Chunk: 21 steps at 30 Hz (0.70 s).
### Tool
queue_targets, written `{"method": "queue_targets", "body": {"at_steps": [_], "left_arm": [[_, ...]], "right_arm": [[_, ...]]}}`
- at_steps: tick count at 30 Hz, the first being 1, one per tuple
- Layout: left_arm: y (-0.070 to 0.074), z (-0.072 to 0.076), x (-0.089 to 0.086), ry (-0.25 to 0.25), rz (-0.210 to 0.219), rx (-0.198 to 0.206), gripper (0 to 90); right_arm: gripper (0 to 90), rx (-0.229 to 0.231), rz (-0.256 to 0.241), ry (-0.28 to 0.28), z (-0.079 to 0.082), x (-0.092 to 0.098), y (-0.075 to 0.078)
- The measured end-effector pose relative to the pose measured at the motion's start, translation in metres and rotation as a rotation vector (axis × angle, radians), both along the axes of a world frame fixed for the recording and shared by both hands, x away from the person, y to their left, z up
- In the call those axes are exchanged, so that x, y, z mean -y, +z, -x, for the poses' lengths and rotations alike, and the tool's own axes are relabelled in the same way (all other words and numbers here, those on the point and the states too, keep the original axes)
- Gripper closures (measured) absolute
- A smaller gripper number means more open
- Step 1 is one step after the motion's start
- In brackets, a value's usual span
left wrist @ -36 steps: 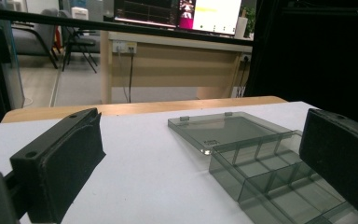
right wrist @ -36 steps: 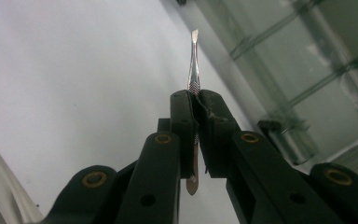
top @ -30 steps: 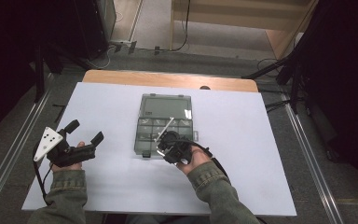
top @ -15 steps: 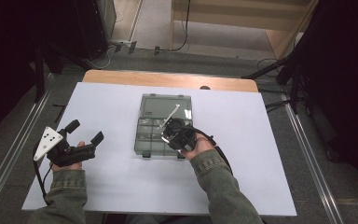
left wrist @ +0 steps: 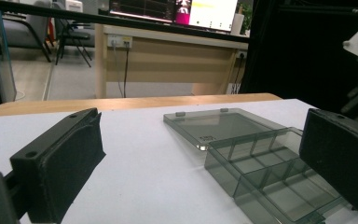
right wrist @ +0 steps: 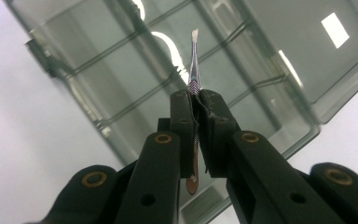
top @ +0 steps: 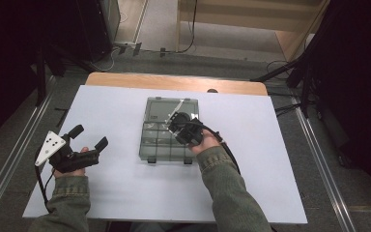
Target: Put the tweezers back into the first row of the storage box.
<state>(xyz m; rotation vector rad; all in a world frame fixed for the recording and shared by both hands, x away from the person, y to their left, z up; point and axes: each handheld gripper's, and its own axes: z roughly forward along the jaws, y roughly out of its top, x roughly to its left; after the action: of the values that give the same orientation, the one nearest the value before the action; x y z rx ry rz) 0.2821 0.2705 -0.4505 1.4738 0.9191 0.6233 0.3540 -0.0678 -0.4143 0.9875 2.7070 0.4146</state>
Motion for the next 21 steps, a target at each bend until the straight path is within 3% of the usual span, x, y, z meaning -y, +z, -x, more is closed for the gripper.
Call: {"method": "queue_targets", "body": {"at_steps": [15, 21], "left_arm": [[-0.001, -0.001, 0.001, -0.010, 0.004, -0.009, 0.0], [-0.001, -0.002, 0.001, -0.013, 0.008, -0.011, 0.0]], "right_arm": [[86.1, 0.072, 0.035, 0.017, -0.025, -0.007, -0.004], [86.0, 0.063, 0.044, 0.016, -0.035, -0.006, -0.014]]}}
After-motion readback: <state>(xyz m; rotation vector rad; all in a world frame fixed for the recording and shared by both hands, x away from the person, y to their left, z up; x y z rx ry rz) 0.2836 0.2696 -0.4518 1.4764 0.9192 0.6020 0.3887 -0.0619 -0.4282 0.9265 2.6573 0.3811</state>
